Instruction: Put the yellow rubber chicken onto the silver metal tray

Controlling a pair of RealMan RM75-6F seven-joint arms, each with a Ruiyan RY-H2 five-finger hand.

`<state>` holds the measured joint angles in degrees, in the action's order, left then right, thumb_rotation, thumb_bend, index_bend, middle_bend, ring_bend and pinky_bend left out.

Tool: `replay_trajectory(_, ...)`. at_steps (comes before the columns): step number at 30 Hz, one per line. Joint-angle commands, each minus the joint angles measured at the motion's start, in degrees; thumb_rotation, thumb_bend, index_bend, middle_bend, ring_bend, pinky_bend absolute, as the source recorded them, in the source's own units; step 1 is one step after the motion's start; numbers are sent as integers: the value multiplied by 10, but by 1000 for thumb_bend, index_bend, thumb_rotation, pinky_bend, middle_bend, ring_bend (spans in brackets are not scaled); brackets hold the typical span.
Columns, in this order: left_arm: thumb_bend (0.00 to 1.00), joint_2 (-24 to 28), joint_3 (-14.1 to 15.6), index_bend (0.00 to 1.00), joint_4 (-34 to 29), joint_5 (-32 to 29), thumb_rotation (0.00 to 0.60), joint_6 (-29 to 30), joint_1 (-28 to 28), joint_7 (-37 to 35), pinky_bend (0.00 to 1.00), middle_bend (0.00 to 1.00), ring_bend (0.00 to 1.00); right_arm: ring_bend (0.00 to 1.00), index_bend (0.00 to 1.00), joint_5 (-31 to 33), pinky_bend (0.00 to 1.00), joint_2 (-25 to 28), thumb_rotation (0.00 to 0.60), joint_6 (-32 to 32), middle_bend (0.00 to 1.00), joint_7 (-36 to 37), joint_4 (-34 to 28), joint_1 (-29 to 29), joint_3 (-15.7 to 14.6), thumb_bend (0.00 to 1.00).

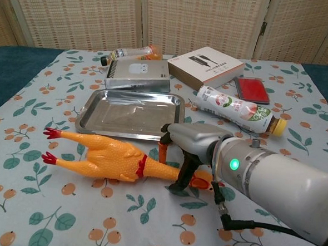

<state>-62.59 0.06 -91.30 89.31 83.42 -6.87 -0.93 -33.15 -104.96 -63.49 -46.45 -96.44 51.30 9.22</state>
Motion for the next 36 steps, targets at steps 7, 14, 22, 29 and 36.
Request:
replay_trajectory(7, 442, 3, 4, 0, 1, 10, 600, 7, 3, -9, 83, 0, 0, 0, 554, -4, 0, -18, 600, -31, 0, -20, -3, 5, -5, 168)
replay_trajectory(14, 442, 5, 5, 0, 2, 16, 600, 15, 6, -15, 82, 0, 0, 0, 726, -14, 0, -30, 600, -64, 41, -27, -1, 0, -2, 197)
replay_trajectory(22, 443, 5, 5, 0, 3, 18, 600, 18, 7, -16, 82, 0, 0, 162, 800, -79, 360, -21, 600, -82, 262, 10, -13, -19, 1, 216)
replay_trajectory(29, 443, 4, 5, 0, 2, 17, 600, 17, 7, -12, 83, 0, 0, 583, 831, -160, 853, -12, 600, -73, 529, 69, -4, -35, -9, 266)
replay_trajectory(36, 444, -2, 10, 0, 12, 42, 600, 24, 3, -21, 93, 0, 0, 768, 907, -210, 1000, -4, 600, -46, 641, 128, 4, -47, -7, 334)
